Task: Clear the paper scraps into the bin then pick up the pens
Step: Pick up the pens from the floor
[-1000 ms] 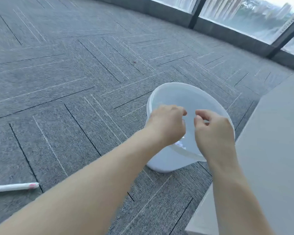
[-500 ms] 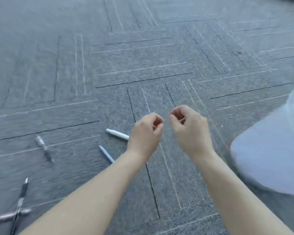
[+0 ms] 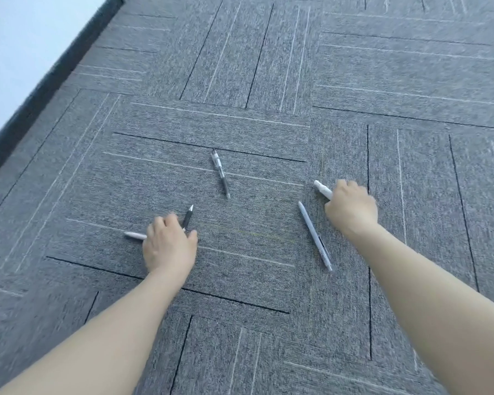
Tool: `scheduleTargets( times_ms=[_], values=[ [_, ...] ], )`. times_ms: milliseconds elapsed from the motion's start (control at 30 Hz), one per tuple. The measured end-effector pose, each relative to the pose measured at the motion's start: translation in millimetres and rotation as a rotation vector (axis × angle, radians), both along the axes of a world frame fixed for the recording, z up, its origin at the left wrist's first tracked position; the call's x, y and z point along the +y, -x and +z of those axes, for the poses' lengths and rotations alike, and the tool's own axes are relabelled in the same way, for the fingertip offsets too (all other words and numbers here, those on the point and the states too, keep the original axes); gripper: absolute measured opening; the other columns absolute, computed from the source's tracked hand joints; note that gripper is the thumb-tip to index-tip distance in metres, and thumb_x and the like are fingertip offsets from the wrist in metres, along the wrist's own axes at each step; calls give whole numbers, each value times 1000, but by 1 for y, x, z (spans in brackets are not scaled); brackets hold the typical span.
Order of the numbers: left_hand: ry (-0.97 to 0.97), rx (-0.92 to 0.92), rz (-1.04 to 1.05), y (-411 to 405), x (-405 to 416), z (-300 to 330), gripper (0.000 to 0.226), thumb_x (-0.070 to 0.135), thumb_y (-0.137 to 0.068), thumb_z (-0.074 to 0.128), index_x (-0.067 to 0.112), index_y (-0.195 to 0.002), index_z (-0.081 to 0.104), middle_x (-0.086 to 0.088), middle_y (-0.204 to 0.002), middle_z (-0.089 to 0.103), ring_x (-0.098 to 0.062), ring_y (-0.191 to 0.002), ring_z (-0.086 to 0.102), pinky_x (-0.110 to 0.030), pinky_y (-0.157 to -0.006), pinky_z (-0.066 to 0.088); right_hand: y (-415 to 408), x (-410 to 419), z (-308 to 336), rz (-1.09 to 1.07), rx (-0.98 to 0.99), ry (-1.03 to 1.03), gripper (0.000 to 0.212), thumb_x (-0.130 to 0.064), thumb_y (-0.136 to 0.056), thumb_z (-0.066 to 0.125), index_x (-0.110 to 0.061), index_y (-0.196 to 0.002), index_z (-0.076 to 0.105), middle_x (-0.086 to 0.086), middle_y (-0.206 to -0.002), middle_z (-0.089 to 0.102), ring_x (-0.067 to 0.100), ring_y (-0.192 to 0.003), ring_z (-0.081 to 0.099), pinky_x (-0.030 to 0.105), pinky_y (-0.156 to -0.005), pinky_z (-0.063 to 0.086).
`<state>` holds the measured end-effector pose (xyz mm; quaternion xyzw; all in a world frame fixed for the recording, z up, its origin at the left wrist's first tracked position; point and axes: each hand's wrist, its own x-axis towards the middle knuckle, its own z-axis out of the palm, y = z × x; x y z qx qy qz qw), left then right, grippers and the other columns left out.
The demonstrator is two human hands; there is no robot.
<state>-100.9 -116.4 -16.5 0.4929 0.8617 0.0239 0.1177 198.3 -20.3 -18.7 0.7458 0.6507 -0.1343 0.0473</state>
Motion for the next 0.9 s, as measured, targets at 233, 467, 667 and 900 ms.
scheduleTargets(
  times_ms=[233, 467, 667, 900],
  values=[
    [-34, -51, 21, 5, 3, -3, 21, 25, -94, 47, 8, -102, 53, -10, -97, 59, -28, -87, 52, -38, -69, 41, 33, -29, -1, 50, 113, 112, 24, -37, -94, 44, -13, -95, 44, 2, -74, 55, 22, -65, 57, 30, -52, 40],
    [-200, -263, 460, 24, -15, 0, 24, 22, -96, 45, 2, -108, 43, -13, -92, 54, -26, -72, 45, -35, -59, 31, 77, -23, 3, 208, 306, 45, 20, -23, -94, 43, -14, -76, 43, 4, -65, 54, 18, -52, 46, 32, -48, 41],
    [-57, -335, 642, 39, -6, -11, 54, 45, -87, 59, 1, -114, 45, -15, -109, 62, -34, -94, 59, -35, -67, 37, 166, 29, 10, 267, 330, 31, 22, -35, -97, 47, -13, -93, 48, 1, -73, 54, 25, -71, 54, 31, -56, 38],
    [-53, -312, 586, 37, 3, -15, 28, 36, -85, 53, 10, -96, 53, -8, -91, 61, -29, -74, 61, -35, -62, 45, 208, 52, -5, 229, 174, 72, 21, -29, -93, 57, -9, -98, 57, 1, -69, 53, 23, -62, 54, 28, -52, 38]
  ],
)
